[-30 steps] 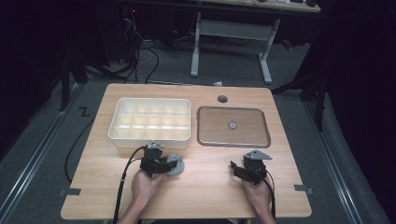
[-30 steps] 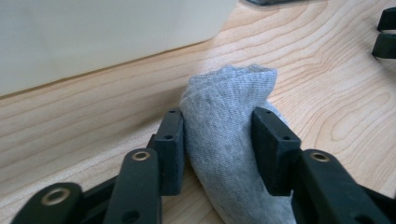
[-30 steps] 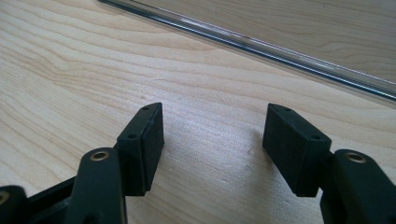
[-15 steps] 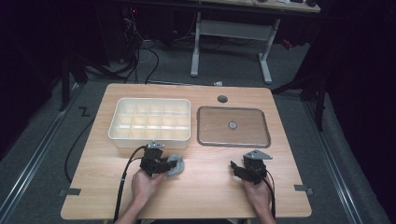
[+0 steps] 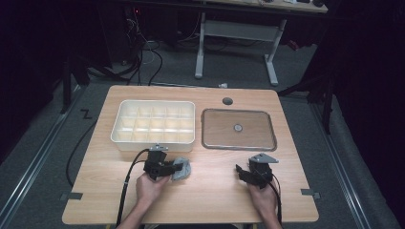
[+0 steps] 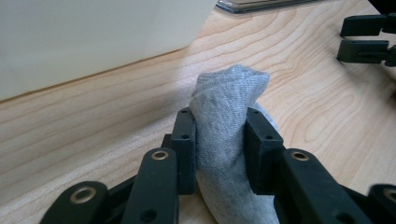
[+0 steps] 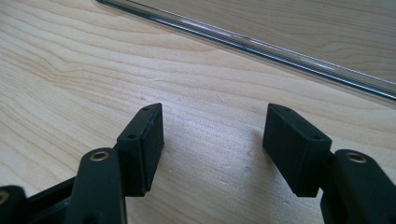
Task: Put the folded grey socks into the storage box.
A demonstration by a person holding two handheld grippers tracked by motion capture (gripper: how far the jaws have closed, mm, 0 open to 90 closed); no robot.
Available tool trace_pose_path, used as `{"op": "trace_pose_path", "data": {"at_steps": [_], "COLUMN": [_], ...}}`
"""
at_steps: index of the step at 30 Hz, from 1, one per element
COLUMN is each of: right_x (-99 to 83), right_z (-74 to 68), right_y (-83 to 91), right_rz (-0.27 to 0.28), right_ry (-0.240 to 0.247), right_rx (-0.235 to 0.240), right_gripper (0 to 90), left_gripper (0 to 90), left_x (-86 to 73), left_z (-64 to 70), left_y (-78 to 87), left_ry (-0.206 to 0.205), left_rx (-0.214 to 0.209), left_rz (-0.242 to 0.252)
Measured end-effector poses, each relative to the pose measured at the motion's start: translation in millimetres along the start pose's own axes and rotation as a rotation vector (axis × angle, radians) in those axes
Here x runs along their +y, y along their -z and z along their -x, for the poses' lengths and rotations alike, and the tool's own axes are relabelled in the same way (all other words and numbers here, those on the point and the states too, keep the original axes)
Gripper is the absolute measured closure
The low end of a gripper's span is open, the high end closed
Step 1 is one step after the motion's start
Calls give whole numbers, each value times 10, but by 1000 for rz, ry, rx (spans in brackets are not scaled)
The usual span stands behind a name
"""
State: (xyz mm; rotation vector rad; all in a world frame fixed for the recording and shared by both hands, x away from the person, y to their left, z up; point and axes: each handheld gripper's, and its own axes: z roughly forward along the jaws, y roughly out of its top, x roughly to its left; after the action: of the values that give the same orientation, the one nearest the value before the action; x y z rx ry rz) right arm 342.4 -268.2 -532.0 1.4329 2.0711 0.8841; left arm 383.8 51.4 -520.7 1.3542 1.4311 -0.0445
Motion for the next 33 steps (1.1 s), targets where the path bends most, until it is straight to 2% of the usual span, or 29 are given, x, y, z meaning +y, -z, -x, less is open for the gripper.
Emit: {"op": "trace_pose_path", "data": {"at_steps": [4, 22, 25, 27, 33], "right_x": [0, 0, 0, -1, 0], "right_z": [-2, -2, -3, -2, 0], "right_y": [0, 0, 1, 1, 1], "right_rz": [-1, -1, -1, -2, -2], "right_ry": [-2, -1, -3, -3, -1], "right_rx": [-2, -1, -1, -1, 1], "right_gripper": [386, 384, 384, 383, 381], "left_gripper": [694, 695, 695, 695, 695], "left_x": [10, 129, 147, 156, 264], "left_z": [31, 3, 0, 3, 47], "left_y": [64, 251, 277, 291, 384], "left_ry": [-10, 5, 10, -2, 3], "left_rx": [-10, -50, -49, -42, -58], "left_rz": [5, 17, 19, 15, 31]}}
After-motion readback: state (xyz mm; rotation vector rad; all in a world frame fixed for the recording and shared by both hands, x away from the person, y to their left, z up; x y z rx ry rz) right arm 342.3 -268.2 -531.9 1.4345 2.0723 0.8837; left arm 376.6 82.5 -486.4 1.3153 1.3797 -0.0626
